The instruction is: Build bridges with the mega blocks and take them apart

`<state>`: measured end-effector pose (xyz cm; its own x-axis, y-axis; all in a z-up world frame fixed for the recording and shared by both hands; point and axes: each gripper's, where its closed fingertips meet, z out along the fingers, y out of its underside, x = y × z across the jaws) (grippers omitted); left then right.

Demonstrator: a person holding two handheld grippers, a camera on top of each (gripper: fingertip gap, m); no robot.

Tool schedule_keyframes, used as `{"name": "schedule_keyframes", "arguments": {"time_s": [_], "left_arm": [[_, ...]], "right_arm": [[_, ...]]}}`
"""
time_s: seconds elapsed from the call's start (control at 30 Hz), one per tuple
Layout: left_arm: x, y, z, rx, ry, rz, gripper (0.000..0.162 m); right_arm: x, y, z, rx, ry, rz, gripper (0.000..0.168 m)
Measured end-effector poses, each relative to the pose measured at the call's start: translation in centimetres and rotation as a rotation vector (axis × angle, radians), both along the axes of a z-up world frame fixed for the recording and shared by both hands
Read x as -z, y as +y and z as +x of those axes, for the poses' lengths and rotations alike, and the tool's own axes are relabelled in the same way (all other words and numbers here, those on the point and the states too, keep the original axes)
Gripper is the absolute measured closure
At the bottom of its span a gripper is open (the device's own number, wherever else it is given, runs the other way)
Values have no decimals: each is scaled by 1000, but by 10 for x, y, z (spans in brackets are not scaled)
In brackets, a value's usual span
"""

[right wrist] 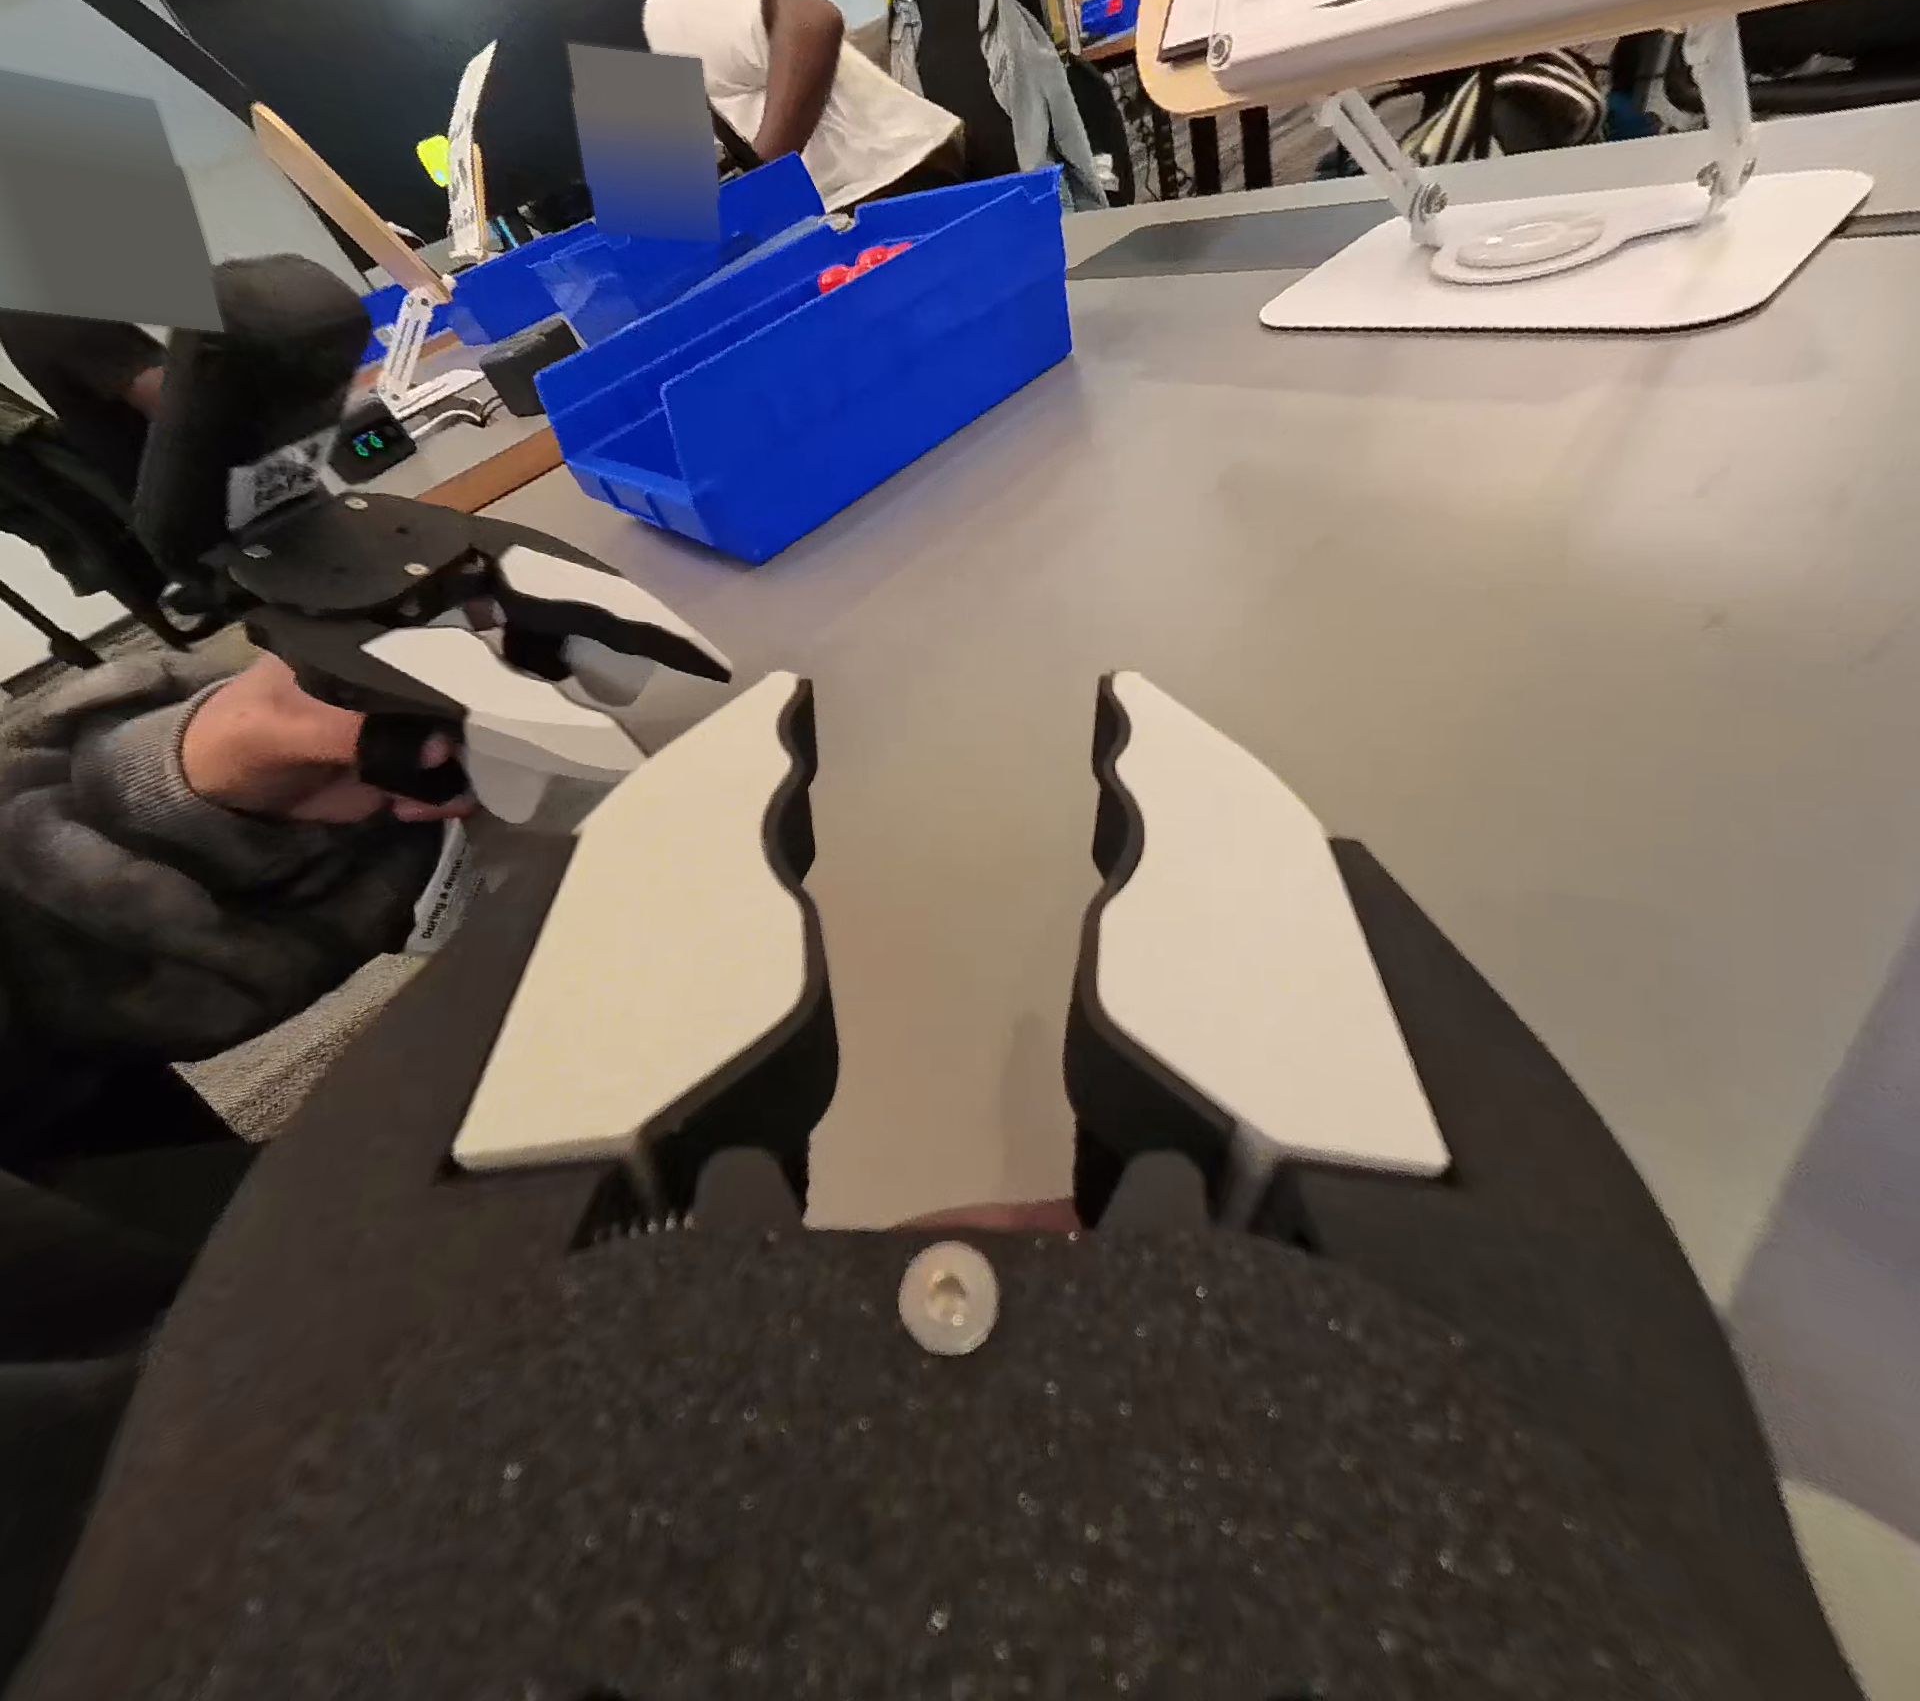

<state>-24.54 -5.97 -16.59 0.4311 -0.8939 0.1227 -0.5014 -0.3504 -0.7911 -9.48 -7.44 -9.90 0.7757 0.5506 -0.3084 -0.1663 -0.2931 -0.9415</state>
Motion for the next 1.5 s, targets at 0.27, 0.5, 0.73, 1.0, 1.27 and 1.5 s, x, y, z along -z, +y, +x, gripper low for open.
{"name": "schedule_keyframes", "arguments": {"time_s": [0.27,0.5,0.73,1.0,1.27,1.5], "left_arm": [[-102,64,-55,109,29,179,112],[-120,224,-106,252,475,293,116],[-64,326,-115,392,750,213,121],[-28,352,-113,490,884,197,120],[-15,350,-128,492,943,86,126],[-73,330,-134,321,888,74,126]], "right_arm": [[11,-1,-13,-47,-70,4,118],[9,2,-10,-57,-41,-2,118],[10,9,-11,-59,-15,-17,118],[10,12,-9,-61,8,-33,118],[12,13,-11,-76,12,-48,120],[11,10,-14,-87,7,-40,121]]}}
